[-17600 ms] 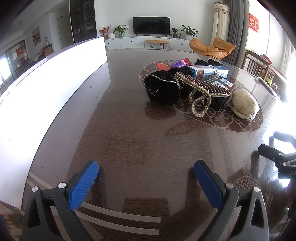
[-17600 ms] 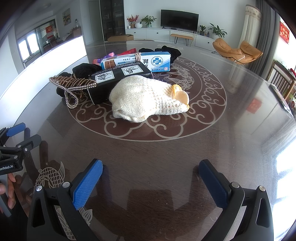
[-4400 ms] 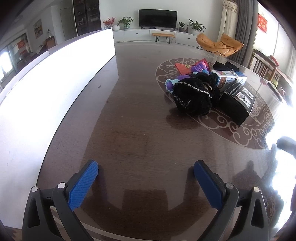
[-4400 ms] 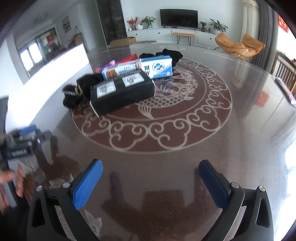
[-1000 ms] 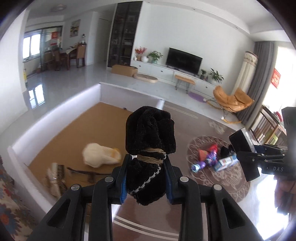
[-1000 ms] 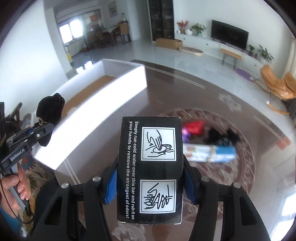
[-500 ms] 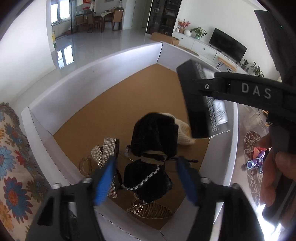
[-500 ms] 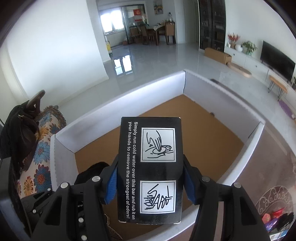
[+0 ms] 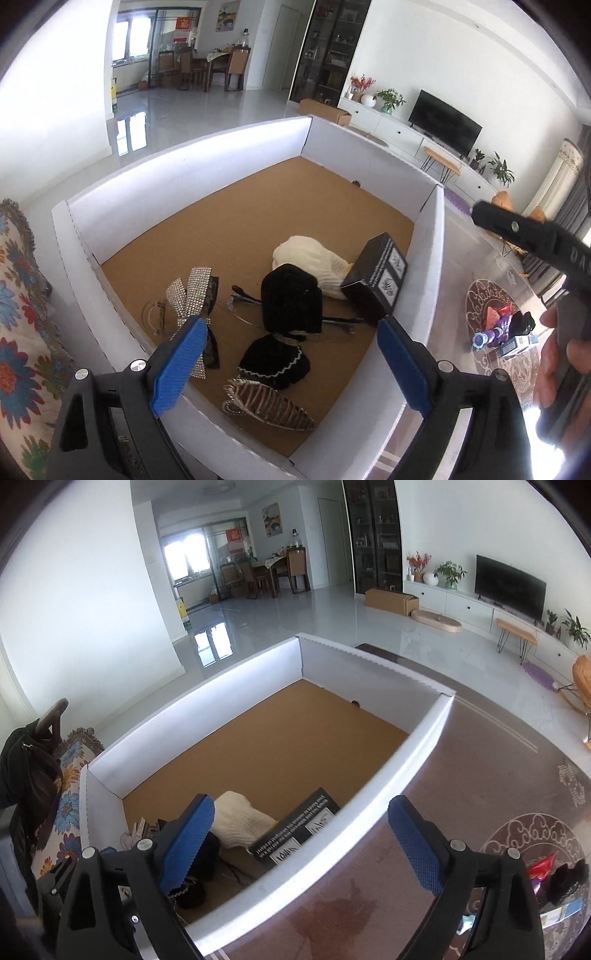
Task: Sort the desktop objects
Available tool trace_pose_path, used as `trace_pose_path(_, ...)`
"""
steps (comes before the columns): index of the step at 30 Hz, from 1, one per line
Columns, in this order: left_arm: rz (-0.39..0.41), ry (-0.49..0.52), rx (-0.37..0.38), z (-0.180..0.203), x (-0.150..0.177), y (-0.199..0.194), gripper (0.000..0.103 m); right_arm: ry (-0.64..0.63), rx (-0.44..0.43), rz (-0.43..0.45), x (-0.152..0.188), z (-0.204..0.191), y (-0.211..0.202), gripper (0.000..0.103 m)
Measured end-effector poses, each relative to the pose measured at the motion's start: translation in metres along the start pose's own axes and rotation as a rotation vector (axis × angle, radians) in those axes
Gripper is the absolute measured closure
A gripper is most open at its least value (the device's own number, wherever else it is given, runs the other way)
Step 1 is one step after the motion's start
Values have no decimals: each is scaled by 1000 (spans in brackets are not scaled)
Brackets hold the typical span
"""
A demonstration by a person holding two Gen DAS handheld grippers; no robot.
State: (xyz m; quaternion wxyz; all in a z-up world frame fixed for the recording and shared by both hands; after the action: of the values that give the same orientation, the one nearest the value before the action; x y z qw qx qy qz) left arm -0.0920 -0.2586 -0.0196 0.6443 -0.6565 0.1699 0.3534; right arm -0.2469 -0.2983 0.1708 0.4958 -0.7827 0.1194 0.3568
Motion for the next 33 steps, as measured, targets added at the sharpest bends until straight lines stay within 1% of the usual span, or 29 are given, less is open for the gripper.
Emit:
trace_pose_path(2,58,34,-1,12,-6,-14,9,-23,11,60,11,19,-29,6)
trace_pose_path(3,86,50,4,19,-10,-22,9,-35,24,88,20,31,-43,2)
trace_pose_path(5,141,82,31,40,-15,-38,9,-47,60,134,49,61,-70,0)
trace_pose_path(7,191,124,73,68,-14,-58,9,-52,114,134,88,100,-89,0)
trace_pose_path(9,225,170,116,100,-10,-72,8,-20,176,107,126,147,-107,0)
trace_pose_path(11,240,208,178,133,-3,-81,1,51,228,77,161,192,-124,0)
trace_pose_path(13,232,241,259,170,9,-85,0,127,280,61,188,236,-145,0)
trace_pose_path(14,214,258,304,189,18,-83,0,159,310,54,200,254,-154,0)
trace_pose_path(16,143,302,394,230,40,-71,0,205,373,32,220,285,-168,0)
trace_pose_path(17,98,330,424,248,53,-62,0,226,394,22,230,299,-175,0)
trace_pose_path(18,57,363,435,264,67,-53,0,247,408,13,239,310,-180,0)
trace_pose_path(19,20,403,431,277,80,-41,0,265,419,6,247,319,-184,0)
trace_pose_path(21,-48,474,390,295,107,-18,0,298,435,-9,261,329,-186,0)
trace_pose_path(23,-91,513,365,304,123,-1,0,326,434,-17,272,333,-184,0)
trace_pose_path(25,-98,528,335,306,130,11,0,348,430,-27,277,333,-180,0)
trace_pose_path(27,-91,537,305,307,131,19,0,343,441,-20,276,333,-181,0)
trace_pose_path(30,-67,562,265,308,126,29,0,366,446,-37,278,337,-177,0)
trace_pose_path(33,-51,595,253,312,121,32,0,371,453,-35,278,338,-177,0)
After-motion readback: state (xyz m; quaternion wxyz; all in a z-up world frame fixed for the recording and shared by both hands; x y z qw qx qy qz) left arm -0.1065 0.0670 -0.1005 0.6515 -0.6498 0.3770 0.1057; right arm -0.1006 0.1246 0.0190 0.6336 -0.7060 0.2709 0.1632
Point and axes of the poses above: each gripper's, at about its wrist camera, not at the fingertips, and y roughly the way its jaws point, z to its right, x to its underside, the point moved 9 cm from there along y, roughly the way its jaws point, and after that the axes turned 11 degrees about y, right-handed, at the moved point
